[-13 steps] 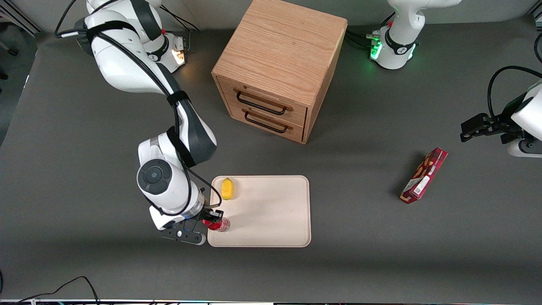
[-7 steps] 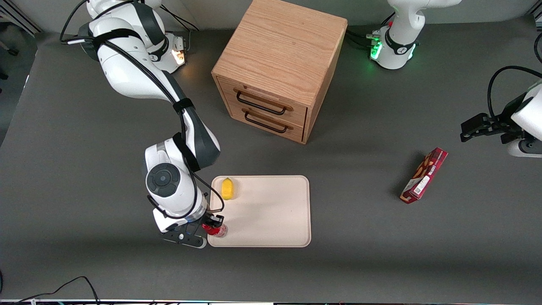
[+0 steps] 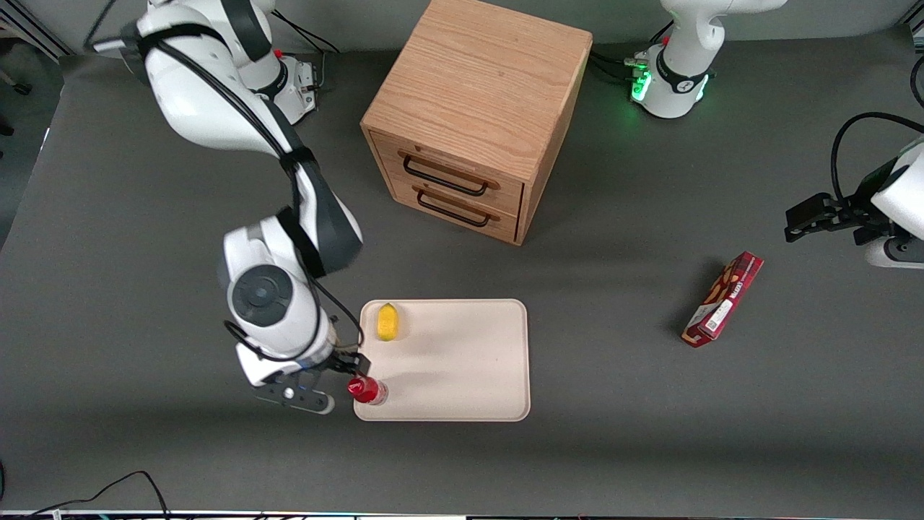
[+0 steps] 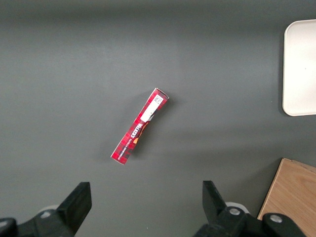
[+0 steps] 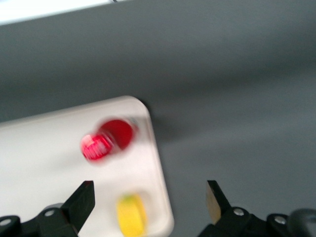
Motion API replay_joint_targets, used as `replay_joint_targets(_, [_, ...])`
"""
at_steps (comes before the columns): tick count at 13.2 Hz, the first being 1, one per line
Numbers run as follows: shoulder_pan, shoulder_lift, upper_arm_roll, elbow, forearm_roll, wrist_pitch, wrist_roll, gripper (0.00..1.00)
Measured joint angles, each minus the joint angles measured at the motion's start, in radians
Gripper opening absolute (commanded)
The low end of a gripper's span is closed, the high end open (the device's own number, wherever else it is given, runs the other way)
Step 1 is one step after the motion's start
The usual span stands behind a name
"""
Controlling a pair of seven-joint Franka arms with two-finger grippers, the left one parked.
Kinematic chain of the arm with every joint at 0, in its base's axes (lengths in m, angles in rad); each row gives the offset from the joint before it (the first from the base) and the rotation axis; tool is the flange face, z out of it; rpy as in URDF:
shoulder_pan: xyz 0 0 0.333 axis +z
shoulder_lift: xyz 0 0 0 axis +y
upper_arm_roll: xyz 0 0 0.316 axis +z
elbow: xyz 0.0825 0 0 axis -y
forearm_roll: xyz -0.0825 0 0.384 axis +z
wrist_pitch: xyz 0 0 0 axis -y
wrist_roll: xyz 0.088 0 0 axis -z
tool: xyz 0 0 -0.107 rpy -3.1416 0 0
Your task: Place coke bottle on tray
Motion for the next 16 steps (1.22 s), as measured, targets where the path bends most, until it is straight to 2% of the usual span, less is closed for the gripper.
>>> replay_joint_targets(2, [-0.071,-0.164,0.018,-0.095,0.038,-0.139,-0.146,1.00])
replay_joint_targets(4, [-0.171,-0.338,0.033,-0.220,0.067,-0.211,-0.313,1.00])
replay_joint_targets(6, [-0.244,-0.510,0.037,-0.379,0.077,-0.208,-0.400,1.00])
replay_joint_targets(9, [-0.272,-0.721,0.036,-0.628,0.091,-0.090,-0.418,1.00])
replay_joint_targets(10, [-0.278,-0.779,0.035,-0.704,0.124,-0.055,-0.418,1.00])
replay_joint_targets(12, [-0.297,-0.838,0.025,-0.765,0.172,-0.032,-0.437,1.00])
replay_joint_targets(14, [-0.307,-0.852,0.018,-0.756,0.179,-0.046,-0.499,1.00])
replay_joint_targets(16, [-0.308,-0.847,0.011,-0.717,0.177,-0.135,-0.542,1.00])
